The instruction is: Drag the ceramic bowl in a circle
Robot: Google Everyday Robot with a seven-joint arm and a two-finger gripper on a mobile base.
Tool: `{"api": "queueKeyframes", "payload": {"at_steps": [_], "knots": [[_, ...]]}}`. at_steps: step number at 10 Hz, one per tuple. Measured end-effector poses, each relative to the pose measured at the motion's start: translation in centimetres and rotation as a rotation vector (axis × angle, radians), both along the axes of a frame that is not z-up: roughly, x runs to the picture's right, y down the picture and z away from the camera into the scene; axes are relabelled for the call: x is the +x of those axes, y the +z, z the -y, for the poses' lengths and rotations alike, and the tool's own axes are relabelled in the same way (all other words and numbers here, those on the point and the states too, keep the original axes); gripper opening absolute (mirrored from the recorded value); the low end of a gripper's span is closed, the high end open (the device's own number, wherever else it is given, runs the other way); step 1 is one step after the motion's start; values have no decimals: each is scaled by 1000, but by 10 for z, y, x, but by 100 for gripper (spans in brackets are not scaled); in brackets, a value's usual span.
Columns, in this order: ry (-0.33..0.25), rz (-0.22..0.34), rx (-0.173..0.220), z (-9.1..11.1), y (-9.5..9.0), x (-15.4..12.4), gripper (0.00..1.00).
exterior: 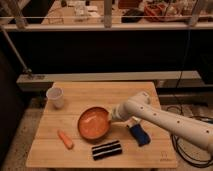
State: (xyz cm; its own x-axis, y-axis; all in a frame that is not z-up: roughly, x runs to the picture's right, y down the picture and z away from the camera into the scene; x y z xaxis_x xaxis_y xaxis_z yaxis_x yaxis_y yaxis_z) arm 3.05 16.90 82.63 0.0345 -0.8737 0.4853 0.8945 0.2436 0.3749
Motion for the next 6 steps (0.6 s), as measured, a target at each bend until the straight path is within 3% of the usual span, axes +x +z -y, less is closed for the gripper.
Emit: {"api": "queueKeyframes", "payload": {"at_steps": [3, 6], "knots": [[0, 16, 23, 37, 32, -14, 0], [46, -15, 38, 76, 64, -9, 0]]}}
